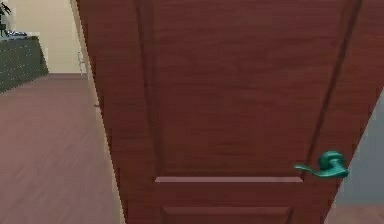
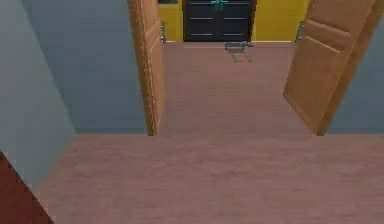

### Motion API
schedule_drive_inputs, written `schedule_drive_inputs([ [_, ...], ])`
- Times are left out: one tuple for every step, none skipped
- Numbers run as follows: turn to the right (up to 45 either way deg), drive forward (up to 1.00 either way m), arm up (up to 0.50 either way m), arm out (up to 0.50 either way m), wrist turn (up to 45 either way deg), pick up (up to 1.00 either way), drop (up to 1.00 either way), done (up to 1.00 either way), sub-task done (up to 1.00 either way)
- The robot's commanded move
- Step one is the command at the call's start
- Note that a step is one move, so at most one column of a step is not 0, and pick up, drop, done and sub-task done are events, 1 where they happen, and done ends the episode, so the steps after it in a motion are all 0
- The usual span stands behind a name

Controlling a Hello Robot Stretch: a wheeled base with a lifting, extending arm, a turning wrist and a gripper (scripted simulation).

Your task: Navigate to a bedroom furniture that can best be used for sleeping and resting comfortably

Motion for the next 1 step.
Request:
schedule_drive_inputs([
  [-45.0, 0.00, 0.00, 0.00, 0.0, 0.00, 0.00, 0.00, 0.00],
])
